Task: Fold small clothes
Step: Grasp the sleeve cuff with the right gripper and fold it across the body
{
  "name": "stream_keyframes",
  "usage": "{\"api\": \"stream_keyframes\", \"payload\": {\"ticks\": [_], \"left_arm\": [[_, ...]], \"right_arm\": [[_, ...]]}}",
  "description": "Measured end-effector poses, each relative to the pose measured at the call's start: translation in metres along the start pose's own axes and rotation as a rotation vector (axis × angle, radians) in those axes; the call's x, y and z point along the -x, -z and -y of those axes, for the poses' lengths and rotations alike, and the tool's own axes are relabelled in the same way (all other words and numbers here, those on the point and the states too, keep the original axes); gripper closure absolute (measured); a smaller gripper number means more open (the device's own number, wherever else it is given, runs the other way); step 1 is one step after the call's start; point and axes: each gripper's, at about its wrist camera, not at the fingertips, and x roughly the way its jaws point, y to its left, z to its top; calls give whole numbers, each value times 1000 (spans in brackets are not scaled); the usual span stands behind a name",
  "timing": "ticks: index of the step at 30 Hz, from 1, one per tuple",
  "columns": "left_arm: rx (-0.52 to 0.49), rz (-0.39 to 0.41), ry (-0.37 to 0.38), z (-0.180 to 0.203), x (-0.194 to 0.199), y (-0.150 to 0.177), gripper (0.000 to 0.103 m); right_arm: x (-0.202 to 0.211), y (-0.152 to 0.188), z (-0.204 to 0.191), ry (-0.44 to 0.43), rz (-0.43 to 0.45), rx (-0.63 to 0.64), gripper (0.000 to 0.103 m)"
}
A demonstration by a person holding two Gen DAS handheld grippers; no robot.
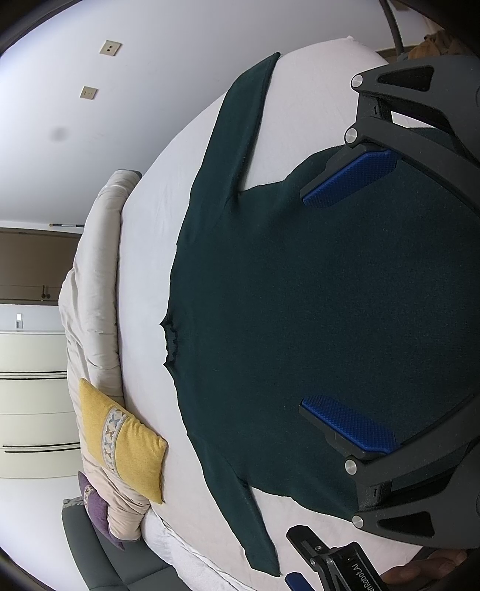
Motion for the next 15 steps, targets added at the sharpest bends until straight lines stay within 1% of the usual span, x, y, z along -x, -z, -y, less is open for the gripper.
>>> {"api": "stream_keyframes", "payload": {"ticks": [6, 7, 10, 12, 13, 15], "left_arm": [[-1, -13, 3, 1, -2, 6, 0], [2, -18, 4, 0, -5, 11, 0], [8, -39, 13, 2, -15, 10, 0], [14, -63, 25, 4, -24, 8, 0], [22, -87, 44, 5, -31, 7, 0], [38, -121, 71, 6, -41, 7, 0]], "right_arm": [[-4, 1, 0, -6, -13, -4, 0], [-5, 1, 1, -8, -15, -8, 0], [-11, -1, 7, -17, -27, -21, 0], [-17, -3, 18, -27, -33, -38, 0], [-20, -5, 28, -40, -33, -56, 0], [-26, -11, 58, -81, -24, -109, 0]]}}
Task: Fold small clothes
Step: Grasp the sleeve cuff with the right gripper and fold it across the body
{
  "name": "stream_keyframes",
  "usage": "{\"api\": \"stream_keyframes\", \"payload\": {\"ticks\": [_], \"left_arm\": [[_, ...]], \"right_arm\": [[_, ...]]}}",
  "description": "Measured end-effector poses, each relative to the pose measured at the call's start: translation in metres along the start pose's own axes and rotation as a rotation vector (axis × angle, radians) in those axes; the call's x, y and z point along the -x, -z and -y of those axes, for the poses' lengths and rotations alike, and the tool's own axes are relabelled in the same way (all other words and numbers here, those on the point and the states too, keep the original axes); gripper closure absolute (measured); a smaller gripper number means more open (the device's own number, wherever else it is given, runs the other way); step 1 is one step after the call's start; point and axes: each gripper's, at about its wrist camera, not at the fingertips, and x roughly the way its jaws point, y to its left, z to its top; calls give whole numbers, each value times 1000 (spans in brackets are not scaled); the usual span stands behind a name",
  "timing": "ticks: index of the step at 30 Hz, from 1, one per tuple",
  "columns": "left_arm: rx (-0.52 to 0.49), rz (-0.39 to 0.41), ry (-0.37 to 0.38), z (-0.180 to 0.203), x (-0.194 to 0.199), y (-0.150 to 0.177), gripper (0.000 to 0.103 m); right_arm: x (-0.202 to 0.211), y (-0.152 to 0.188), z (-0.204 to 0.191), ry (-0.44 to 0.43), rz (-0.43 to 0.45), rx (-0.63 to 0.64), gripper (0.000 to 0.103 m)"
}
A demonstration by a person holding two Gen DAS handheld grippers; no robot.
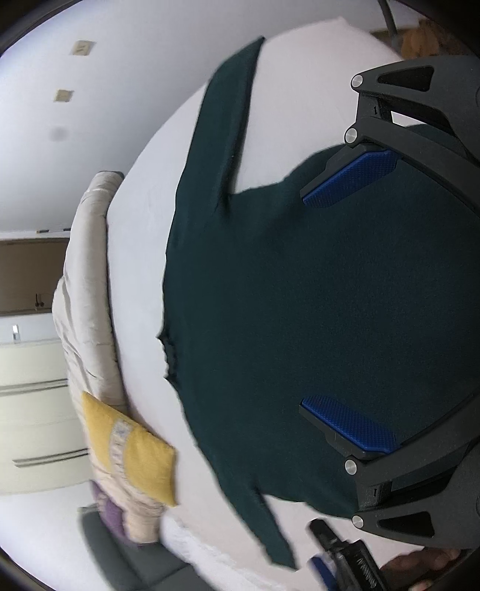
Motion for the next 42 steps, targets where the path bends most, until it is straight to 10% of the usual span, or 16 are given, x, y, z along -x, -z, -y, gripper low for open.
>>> {"api": "stream_keyframes", "payload": {"ticks": [6, 13, 22, 28, 34, 42], "left_arm": [[41, -84, 96, 6, -34, -7, 0], [54, -155, 232, 31, -70, -27, 0], [-30, -192, 277, 80, -90, -34, 0], [21, -221, 325, 74, -104, -36, 0], [110, -216, 380, 50, -113, -48, 1], [198, -185, 429, 15, -113, -57, 3]], "right_arm": [[-13, -20, 174, -51, 9, -369, 3], [-43, 21, 398, -107, -26, -1003, 36], [-85, 13, 457, -236, 41, -1162, 48], [-109, -12, 486, -173, 21, -1139, 95], [-104, -100, 417, -41, 33, -764, 97], [-131, -185, 146, -188, -25, -101, 97]]}}
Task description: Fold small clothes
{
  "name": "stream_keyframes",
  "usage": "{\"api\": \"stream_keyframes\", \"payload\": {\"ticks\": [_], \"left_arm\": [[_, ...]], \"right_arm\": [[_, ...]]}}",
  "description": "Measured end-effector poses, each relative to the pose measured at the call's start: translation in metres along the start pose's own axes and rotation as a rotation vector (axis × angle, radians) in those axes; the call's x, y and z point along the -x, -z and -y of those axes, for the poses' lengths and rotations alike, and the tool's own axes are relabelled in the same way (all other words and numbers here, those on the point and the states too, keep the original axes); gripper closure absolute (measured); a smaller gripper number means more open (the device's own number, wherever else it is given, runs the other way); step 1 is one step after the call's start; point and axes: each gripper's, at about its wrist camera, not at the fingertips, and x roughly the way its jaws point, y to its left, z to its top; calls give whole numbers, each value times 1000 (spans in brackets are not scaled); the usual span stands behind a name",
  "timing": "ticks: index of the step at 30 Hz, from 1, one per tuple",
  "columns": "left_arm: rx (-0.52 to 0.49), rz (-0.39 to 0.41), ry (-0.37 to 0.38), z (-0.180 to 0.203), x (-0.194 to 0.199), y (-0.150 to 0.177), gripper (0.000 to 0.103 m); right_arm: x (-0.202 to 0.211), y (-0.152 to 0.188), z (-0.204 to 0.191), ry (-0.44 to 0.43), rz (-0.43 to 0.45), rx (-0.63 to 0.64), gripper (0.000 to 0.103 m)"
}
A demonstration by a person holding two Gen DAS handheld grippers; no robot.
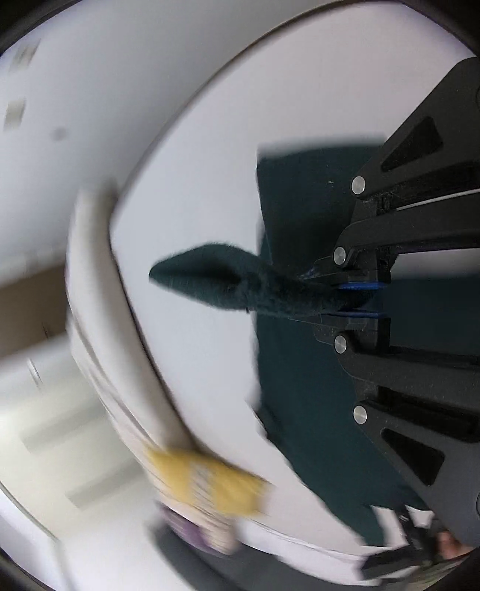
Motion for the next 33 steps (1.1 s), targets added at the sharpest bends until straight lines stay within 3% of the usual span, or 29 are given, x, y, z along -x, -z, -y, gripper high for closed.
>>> {"api": "stream_keyframes", "payload": {"ticks": [2, 5, 8, 10, 12, 13, 16, 20, 21, 23, 24, 25, 27, 29, 31, 33], "left_arm": [[28, 7, 15, -10, 2, -2, 3], [57, 11, 35, -19, 4, -6, 3], [61, 9, 44, -24, 4, -9, 3], [58, 9, 45, -25, 2, -12, 2], [59, 6, 46, -25, -4, -16, 2], [66, -1, 53, -24, -9, -17, 2], [75, -21, 68, -15, -25, -21, 2], [24, -42, 70, 14, -44, -30, 3], [6, -45, 65, 22, -49, -32, 4], [-30, -72, 44, 38, -68, -40, 13], [-38, -101, 35, 43, -79, -42, 25], [-43, -139, 25, 48, -95, -43, 38], [-81, -159, -26, 55, -111, -44, 44], [-129, -140, -81, 63, -114, -44, 63], [-131, -138, -77, 63, -110, -48, 94], [-132, -122, -47, 61, -98, -55, 94]], "right_arm": [[-33, 9, -56, -55, -67, 84, 96], [-94, 39, -125, -44, -172, 213, 94], [-141, 74, -161, -21, -263, 328, 77], [-142, 89, -162, -30, -232, 331, 72], [-126, 96, -154, -47, -200, 311, 48], [-111, 105, -150, -75, -188, 278, 44], [-81, 122, -136, -119, -138, 195, 43], [-58, 102, -78, -132, -95, 49, 43], [-43, 113, -52, -112, -81, 14, 43], [-26, 101, -21, -90, -42, -58, 43], [-8, 117, -7, -84, -26, -86, 43], [-9, 112, 8, -71, -14, -121, 43], [11, 105, 42, -37, 6, -194, 43], [11, 96, 69, -22, 19, -253, 43], [14, 91, 90, -16, 32, -300, 43], [12, 86, 106, -12, 45, -332, 43]]}}
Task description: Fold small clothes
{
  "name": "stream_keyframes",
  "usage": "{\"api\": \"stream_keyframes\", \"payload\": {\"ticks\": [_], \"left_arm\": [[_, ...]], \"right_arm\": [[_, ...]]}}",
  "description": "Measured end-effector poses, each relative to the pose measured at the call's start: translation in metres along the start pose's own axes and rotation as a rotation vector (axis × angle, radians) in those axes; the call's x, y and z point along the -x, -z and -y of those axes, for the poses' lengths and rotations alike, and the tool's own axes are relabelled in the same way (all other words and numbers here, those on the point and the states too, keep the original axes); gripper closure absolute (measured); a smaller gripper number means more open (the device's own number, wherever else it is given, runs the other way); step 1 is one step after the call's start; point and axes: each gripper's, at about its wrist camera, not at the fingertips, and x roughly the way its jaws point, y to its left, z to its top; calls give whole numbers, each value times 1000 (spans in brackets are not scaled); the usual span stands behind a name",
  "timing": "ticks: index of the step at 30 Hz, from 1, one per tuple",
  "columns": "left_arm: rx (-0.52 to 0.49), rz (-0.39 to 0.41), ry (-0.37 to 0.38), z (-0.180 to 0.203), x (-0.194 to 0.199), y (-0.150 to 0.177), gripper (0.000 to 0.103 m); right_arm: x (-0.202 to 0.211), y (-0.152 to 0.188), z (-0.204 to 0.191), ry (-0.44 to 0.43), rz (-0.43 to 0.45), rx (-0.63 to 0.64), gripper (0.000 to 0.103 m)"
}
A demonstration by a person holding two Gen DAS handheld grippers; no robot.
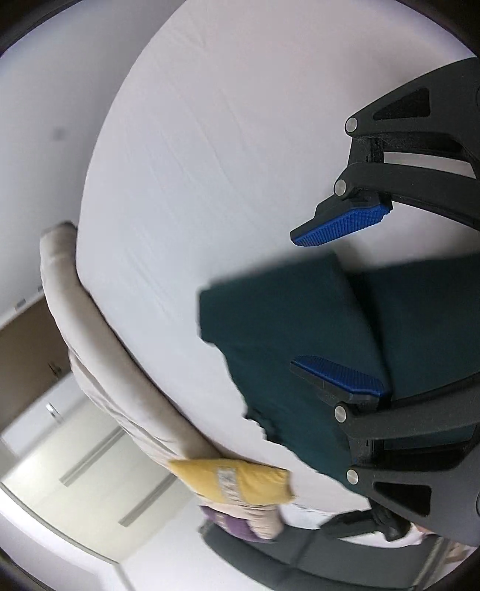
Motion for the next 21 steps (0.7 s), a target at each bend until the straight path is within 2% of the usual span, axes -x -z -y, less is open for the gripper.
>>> {"api": "stream_keyframes", "payload": {"ticks": [2, 6, 9, 11, 14, 17, 20, 21], "left_arm": [[-28, 52, -12, 0, 19, -5, 95], [-35, 163, -32, -13, 51, -16, 95], [6, 184, -20, -35, 52, -26, 95], [11, 186, -50, -48, 43, -31, 95], [20, 138, -79, -62, 22, -29, 95], [36, 123, -79, -73, 8, -24, 95], [33, 131, -77, -73, 6, -27, 95], [26, 133, -78, -71, 9, -27, 95]], "right_arm": [[-14, -14, 6, 6, 14, -33, 43], [-33, -37, 21, -8, -22, -62, 43], [-59, -56, 19, -17, -66, -61, 44], [-80, -65, 17, -9, -91, -64, 46], [-116, -70, 11, 6, -134, -52, 57], [-152, -72, 4, 48, -180, -10, 68], [-169, -75, -9, 92, -185, 70, 95], [-171, -76, -13, 121, -183, 93, 97]]}}
